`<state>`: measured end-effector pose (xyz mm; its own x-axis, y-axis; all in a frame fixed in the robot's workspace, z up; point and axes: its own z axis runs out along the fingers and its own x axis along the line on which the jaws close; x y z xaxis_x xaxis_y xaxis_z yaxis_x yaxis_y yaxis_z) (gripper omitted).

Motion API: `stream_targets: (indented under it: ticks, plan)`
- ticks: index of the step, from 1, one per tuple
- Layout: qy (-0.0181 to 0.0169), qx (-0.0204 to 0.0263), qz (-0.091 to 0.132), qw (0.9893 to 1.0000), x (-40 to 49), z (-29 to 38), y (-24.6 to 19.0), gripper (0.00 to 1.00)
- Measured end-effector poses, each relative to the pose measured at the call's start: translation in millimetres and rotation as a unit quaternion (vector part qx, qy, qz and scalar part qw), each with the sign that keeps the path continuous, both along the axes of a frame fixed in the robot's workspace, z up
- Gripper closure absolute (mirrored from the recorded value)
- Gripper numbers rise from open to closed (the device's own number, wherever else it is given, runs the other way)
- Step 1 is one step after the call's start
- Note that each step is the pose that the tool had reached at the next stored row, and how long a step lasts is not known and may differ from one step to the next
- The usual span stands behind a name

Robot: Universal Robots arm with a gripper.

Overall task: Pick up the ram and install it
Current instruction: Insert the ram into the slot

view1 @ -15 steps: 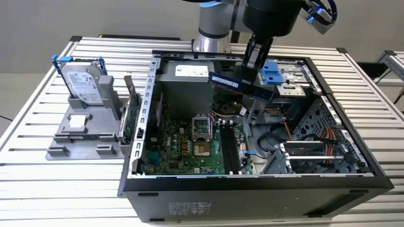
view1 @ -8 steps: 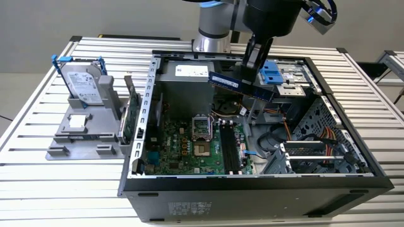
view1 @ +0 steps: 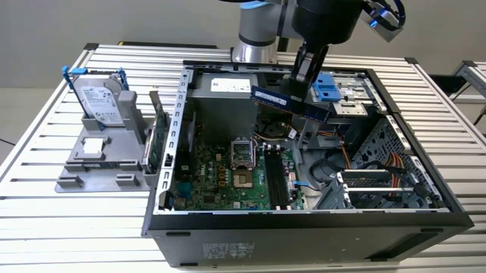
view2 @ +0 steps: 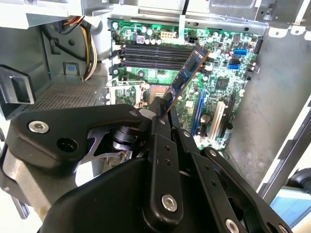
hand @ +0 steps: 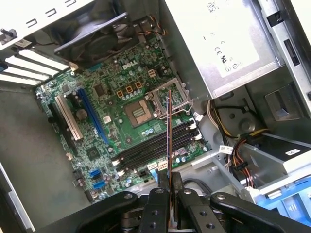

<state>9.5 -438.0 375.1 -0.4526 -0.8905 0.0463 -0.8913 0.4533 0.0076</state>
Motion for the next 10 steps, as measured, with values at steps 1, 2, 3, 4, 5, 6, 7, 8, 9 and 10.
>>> stream_targets:
  ticks: [1, 2, 3, 4, 5, 6, 7, 8, 9, 10]
  plan:
    - [0.0000, 0.0000, -0.001, 1.0000, 0.0, 0.0, 0.0, 1.00]
    - [0.0000, 0.0000, -0.003, 1.0000, 0.0, 0.0, 0.0, 1.00]
    - [0.0000, 0.0000, -0.004, 1.0000, 0.0, 0.0, 0.0, 1.00]
    - [0.0000, 0.0000, -0.005, 1.0000, -0.1, 0.0, 0.0, 1.00]
    - [0.0000, 0.0000, -0.006, 1.0000, -0.1, 0.0, 0.0, 1.00]
    - [0.0000, 0.0000, -0.008, 1.0000, -0.1, 0.0, 0.0, 1.00]
    - [0.0000, 0.0000, -0.009, 1.0000, -0.1, 0.0, 0.0, 1.00]
    - [0.0000, 0.0000, -0.010, 1.0000, 0.0, 0.0, 0.0, 1.00]
    - [0.0000, -0.0001, -0.011, 0.9999, 0.0, 0.0, 0.0, 1.00]
    - [0.0000, -0.0001, -0.012, 0.9999, 0.0, 0.0, 0.0, 1.00]
